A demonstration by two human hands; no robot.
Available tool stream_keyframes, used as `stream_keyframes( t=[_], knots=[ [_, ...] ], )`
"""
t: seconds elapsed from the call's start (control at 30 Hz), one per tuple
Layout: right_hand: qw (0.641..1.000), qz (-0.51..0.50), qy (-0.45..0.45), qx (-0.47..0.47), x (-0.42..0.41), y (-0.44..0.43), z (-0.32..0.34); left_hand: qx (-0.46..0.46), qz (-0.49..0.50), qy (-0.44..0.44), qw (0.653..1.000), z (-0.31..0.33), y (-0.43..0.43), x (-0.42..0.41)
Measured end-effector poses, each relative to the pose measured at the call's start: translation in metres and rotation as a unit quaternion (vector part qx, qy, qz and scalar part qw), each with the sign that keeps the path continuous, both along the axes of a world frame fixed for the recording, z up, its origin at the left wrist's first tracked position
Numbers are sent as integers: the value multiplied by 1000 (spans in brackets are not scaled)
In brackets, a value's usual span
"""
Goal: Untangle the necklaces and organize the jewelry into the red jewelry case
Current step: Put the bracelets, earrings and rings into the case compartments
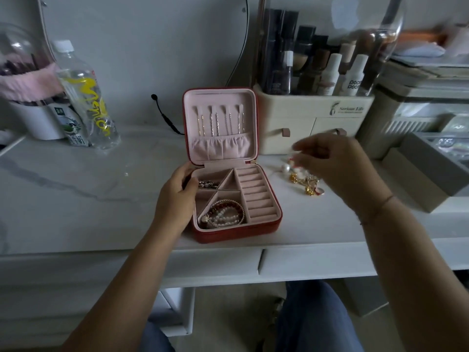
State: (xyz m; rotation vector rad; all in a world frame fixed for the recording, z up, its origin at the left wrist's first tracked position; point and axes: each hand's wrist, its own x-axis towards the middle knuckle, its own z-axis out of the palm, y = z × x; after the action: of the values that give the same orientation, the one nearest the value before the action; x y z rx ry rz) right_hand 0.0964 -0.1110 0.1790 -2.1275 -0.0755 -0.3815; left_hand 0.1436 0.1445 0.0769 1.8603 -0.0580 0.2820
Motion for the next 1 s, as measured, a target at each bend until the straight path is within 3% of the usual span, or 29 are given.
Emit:
stream_keyframes(
  t=[0.13,0.2,0.37,0.53,0.67,0.9,1.0],
  knots=[
    [990,132,20,53,1,54,1,4,-4,0,1000,0,1,0],
    [985,159,55,26,1,72,-10,9,-9,-4,1000,2,0,-1],
    [983,118,52,-126,6,90,-41,4,-10,-16,1000,-1,2,1],
    [975,113,25,-189,3,89,-47,7,-7,-15,1000,-2,2,2],
    [977,130,1,-167,3,80,-46,6,-3,-3,1000,0,2,2],
    [987,-96,-28,-126,18,-11,-58,8,6,-4,1000,4,-2,-4],
    [979,-118,-3,-166,15,-37,-66,11,9,-1,1000,4,-2,-3]
  ],
)
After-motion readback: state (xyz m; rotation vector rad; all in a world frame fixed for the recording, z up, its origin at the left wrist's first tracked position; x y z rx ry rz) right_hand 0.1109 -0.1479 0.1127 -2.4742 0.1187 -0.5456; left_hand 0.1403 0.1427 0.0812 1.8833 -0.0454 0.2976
